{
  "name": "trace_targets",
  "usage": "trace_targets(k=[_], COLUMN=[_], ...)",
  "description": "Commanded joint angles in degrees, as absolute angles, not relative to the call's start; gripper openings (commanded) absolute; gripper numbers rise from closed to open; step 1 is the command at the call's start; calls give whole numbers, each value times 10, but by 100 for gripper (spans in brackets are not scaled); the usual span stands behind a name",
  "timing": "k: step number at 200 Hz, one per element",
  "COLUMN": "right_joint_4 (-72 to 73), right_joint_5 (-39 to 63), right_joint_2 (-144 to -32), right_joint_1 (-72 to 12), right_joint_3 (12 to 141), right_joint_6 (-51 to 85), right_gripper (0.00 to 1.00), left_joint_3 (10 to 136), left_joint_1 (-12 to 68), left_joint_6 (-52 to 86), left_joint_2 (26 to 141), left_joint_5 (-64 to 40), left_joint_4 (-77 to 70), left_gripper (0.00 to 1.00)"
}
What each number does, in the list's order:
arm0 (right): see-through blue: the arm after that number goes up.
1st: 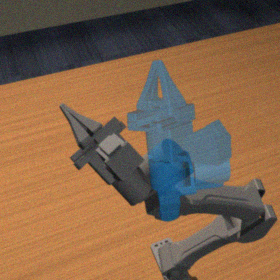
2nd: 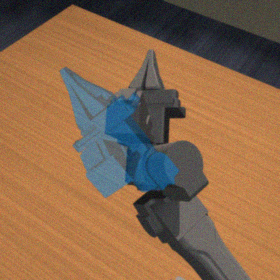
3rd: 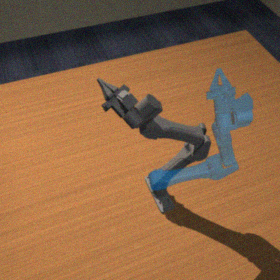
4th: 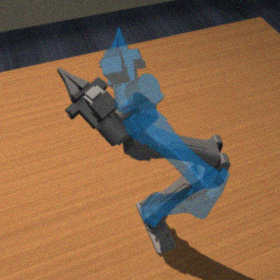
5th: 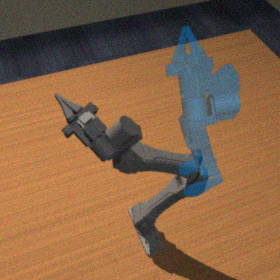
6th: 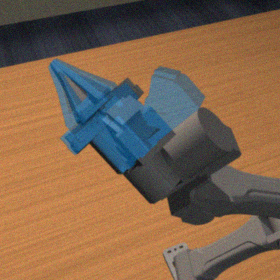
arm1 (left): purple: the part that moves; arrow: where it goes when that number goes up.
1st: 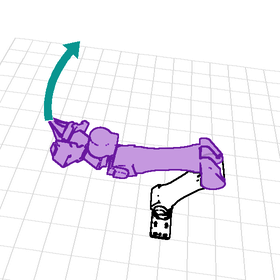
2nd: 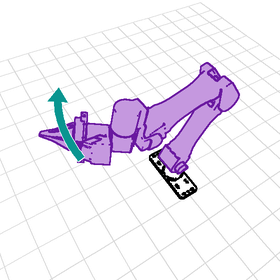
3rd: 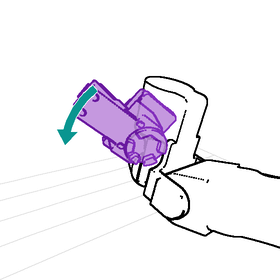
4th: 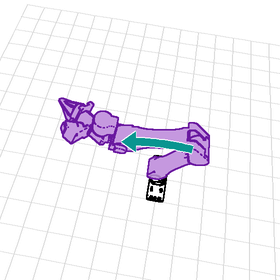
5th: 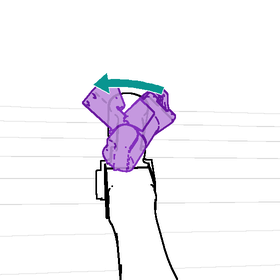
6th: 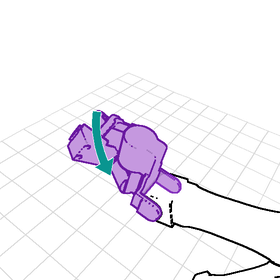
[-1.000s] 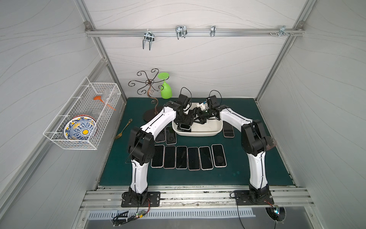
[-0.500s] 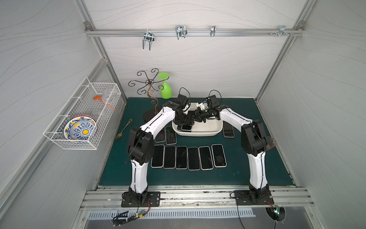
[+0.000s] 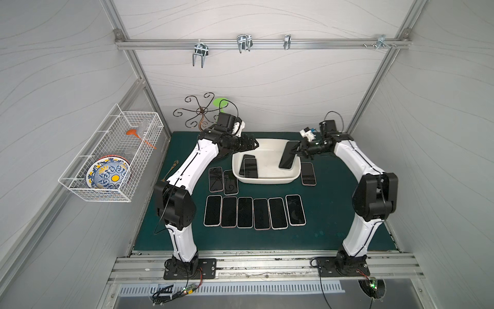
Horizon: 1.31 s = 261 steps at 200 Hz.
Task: Take the phone out of the storage box
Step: Pick up the phone from the storage box, then place the phone at the center of the board.
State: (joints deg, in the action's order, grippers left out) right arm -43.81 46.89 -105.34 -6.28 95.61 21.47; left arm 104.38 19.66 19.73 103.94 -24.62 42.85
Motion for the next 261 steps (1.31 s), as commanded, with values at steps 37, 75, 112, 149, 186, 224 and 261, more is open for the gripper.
trace_targets(k=[37,75,112,149,186,224,261], right_joint_4=[-721,-764,-798,-781,-772,-763,-749], right_joint_5=[245,116,8,9,52,92,114], right_joint_2=[-1057,-1164,-1265,-1309,-1352,-1389,-1410], right_joint_1=[46,34,11,15,17,14,13], right_joint_3=[1024,1092,1191,1230,1260,1280,1287], right_joint_6=[-16,-27,-38,-50,-53,-54,-57], right_gripper=[9,7,8,8,9,10,11], left_joint_3=[973,939,911,899,890,887,886], left_joint_1=[191,185,178,174,173,173,173], left_joint_6=[170,155,154,157,159,160,160], left_joint_2=[969,957,948,947,957,966,971], left_joint_5=[-256,-262,-264,-265,-263,-260,-257], left_joint_4=[412,417,410,402,400,396,396], left_gripper=[94,93,93,92,92,91,91])
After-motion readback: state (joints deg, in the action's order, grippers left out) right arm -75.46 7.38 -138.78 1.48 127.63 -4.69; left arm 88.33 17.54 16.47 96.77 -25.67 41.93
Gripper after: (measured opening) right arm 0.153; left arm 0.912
